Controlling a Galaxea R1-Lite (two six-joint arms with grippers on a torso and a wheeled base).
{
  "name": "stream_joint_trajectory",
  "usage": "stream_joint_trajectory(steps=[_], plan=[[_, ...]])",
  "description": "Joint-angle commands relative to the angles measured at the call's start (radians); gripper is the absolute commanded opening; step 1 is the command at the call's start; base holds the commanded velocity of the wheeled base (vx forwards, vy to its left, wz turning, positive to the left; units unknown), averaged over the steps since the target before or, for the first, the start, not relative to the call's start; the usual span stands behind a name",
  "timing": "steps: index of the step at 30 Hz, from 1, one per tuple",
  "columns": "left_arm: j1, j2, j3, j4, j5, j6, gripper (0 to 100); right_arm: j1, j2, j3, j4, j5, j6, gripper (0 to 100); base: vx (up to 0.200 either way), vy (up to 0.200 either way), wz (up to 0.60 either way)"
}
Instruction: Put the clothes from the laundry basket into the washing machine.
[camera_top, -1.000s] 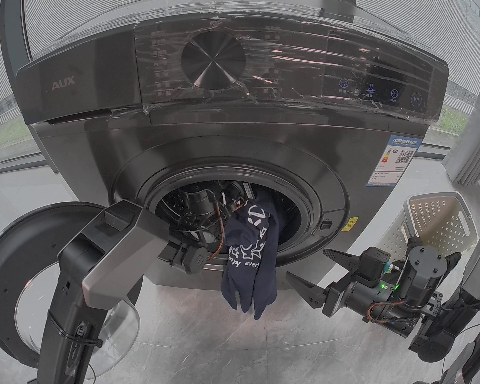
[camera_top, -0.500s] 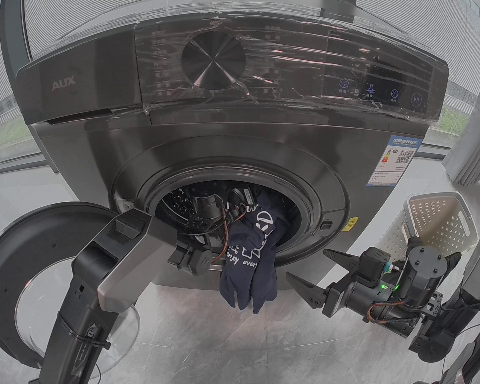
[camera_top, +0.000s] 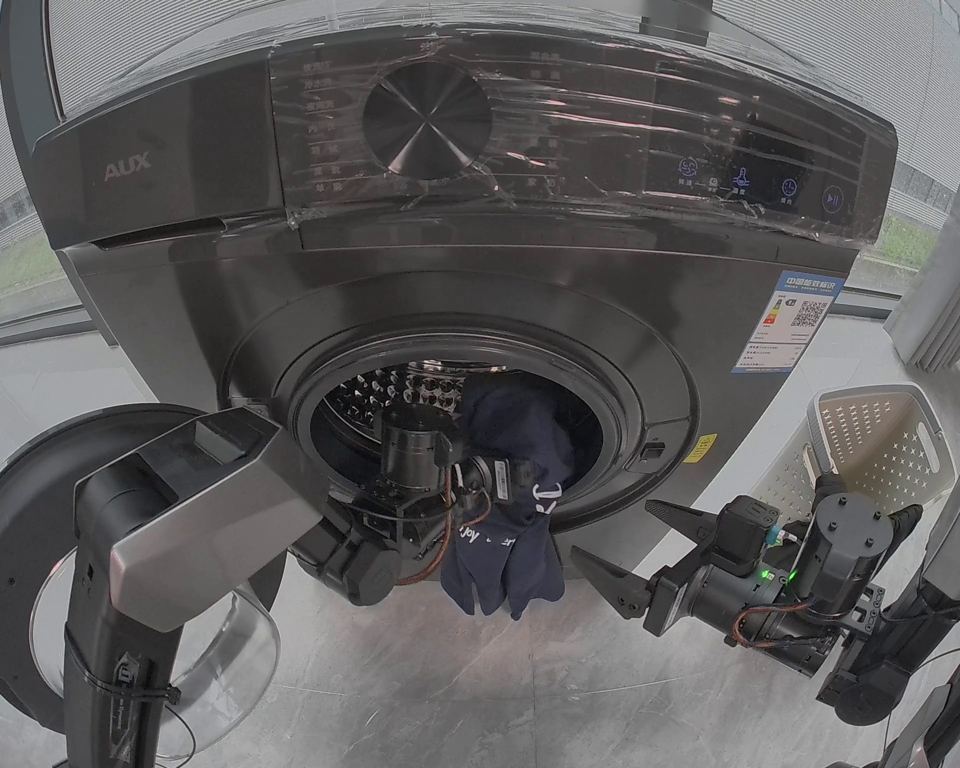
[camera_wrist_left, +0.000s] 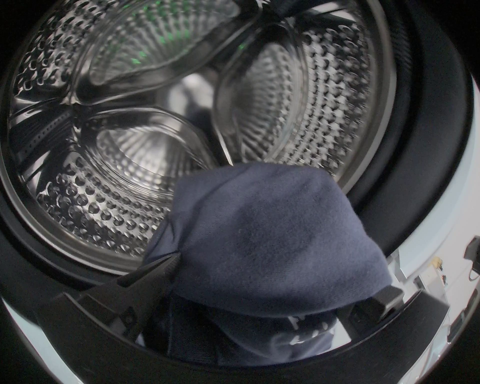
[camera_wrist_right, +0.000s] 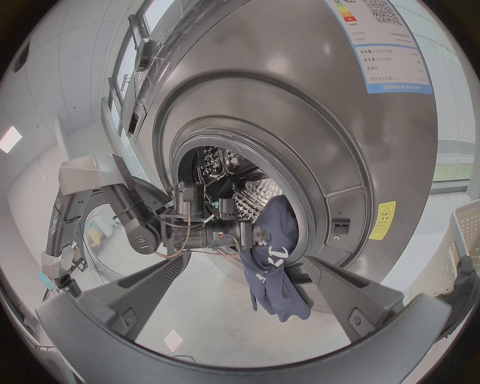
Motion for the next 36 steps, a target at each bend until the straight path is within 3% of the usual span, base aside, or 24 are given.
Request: stream_joint_trajectory(steps=[1, 8, 15, 16, 22, 25, 27, 28, 36], plan=[[-0.036, -0.056, 0.061, 0.011, -0.014, 0.007, 100, -0.001, 0.003, 0.005, 0.0, 0.0, 0.001, 100, 0.0, 0.0, 0.0], [-0.041, -0.044, 0.117, 0.017, -0.063, 0.012, 100, 0.001, 0.006, 0.003, 0.0, 0.0, 0.001, 100, 0.0, 0.0, 0.0], [-0.027, 0.056, 0.074, 0.008, -0.056, 0.032, 100, 0.001, 0.006, 0.003, 0.0, 0.0, 0.001, 100, 0.0, 0.0, 0.0], [-0.027, 0.065, 0.07, 0.008, -0.056, 0.035, 0, 0.001, 0.006, 0.003, 0.0, 0.0, 0.001, 100, 0.0, 0.0, 0.0], [-0.013, 0.074, -0.015, 0.001, -0.043, 0.021, 0, 0.002, 0.006, 0.0, 0.0, 0.0, 0.001, 100, 0.0, 0.0, 0.0], [0.012, 0.076, -0.113, -0.034, 0.016, 0.013, 0, 0.004, 0.006, -0.003, 0.0, 0.0, 0.001, 100, 0.0, 0.0, 0.0], [0.012, 0.076, -0.113, -0.034, 0.016, 0.013, 0, 0.004, 0.006, -0.003, 0.0, 0.0, 0.001, 100, 0.0, 0.0, 0.0], [0.05, 0.085, -0.211, -0.064, 0.084, 0.013, 0, 0.004, 0.005, -0.003, 0.0, 0.0, 0.001, 100, 0.0, 0.0, 0.0], [0.116, 0.087, -0.352, -0.071, 0.121, 0.012, 0, 0.002, 0.005, -0.003, 0.0, 0.0, 0.001, 100, 0.0, 0.0, 0.0]])
